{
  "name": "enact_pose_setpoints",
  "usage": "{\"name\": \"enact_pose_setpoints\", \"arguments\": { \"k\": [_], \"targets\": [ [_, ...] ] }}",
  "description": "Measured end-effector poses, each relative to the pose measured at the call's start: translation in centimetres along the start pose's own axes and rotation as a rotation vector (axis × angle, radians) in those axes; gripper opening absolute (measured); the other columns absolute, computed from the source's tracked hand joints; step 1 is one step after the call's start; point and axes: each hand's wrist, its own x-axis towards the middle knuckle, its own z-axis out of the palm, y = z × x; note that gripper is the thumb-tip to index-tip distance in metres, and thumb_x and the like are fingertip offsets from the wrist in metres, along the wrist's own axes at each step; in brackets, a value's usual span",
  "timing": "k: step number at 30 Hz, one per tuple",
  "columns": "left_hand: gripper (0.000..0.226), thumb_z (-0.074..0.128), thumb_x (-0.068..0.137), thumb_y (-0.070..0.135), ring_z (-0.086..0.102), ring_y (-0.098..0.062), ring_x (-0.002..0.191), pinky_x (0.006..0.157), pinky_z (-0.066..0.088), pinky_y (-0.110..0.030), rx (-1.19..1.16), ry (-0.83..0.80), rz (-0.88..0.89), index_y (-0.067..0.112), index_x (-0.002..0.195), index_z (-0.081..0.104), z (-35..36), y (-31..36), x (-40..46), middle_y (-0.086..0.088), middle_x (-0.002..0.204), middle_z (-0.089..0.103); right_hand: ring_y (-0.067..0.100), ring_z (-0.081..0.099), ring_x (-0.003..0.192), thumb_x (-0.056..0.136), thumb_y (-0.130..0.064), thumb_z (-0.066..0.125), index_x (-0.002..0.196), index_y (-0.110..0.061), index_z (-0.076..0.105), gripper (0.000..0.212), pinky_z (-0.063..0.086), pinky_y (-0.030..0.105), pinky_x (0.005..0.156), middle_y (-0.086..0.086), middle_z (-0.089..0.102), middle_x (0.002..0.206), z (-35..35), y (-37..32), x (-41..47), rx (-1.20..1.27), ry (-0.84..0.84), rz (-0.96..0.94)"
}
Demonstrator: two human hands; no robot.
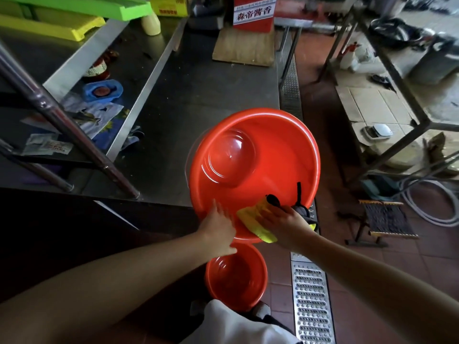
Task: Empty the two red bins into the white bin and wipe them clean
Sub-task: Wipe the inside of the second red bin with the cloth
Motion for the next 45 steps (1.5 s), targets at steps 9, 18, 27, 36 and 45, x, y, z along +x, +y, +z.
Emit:
{"name": "enact_pose_setpoints", "arguments": {
  "k": [9,18,27,36,45],
  "targets": [
    [0.080,0.030,0.086,0.080,0.062,-0.037,0.099,0.098,0.033,-0.054,-0.178,0.120,-0.053,0.008,0.089,0.065,0.8,1.4,1.8,-0.015,0.096,0.070,0.026,0.061,0.123,0.073,-0.052,0.074,0.138,-0.024,0.060,0.072,0.056,0.041,0.088,0.001,0.064,0.135,0.4,-0.1,1.0,0.123,0.068,-0.009],
    [0.070,0.042,0.090,0.070,0.064,-0.038,0.093,0.095,0.043,-0.053,-0.174,0.204,0.018,0.003,0.090,0.065,2.4,1.8,1.5,-0.019,0.094,0.069,0.021,0.016,0.151,0.092,-0.067,0.008,0.157,-0.036,0.019,0.073,0.014,0.045,0.118,-0.006,0.024,0.164,1.5,-2.4,4.4,0.350,-0.126,0.165],
    [0.070,0.036,0.099,0.057,0.050,-0.051,0.120,0.104,0.032,-0.065,-0.115,0.131,0.010,-0.004,0.124,0.058,1.1,3.8,1.7,-0.034,0.128,0.055,0.023,0.001,0.153,0.097,-0.048,0.040,0.159,-0.033,0.006,0.073,0.013,0.050,0.119,-0.001,0.010,0.166,3.1,-2.6,7.4,0.418,-0.267,0.336],
    [0.070,0.031,0.103,0.045,0.041,-0.066,0.119,0.099,0.031,-0.074,-0.034,0.035,0.053,-0.019,0.131,0.044,0.7,4.6,1.5,-0.050,0.130,0.040,0.025,-0.006,0.154,0.100,-0.037,0.042,0.160,-0.028,0.008,0.070,0.006,0.052,0.120,0.000,0.006,0.167,6.2,-0.1,8.8,0.268,-0.269,0.391],
    [0.065,0.018,0.091,0.028,0.053,-0.059,0.113,0.095,0.042,-0.068,0.029,0.061,0.013,-0.014,0.126,0.054,1.3,4.4,0.9,-0.044,0.124,0.051,0.023,0.005,0.153,0.103,-0.036,0.038,0.158,-0.035,0.016,0.060,0.017,0.044,0.119,-0.004,0.010,0.167,6.9,1.0,9.7,0.327,-0.218,0.354]
  ]
}}
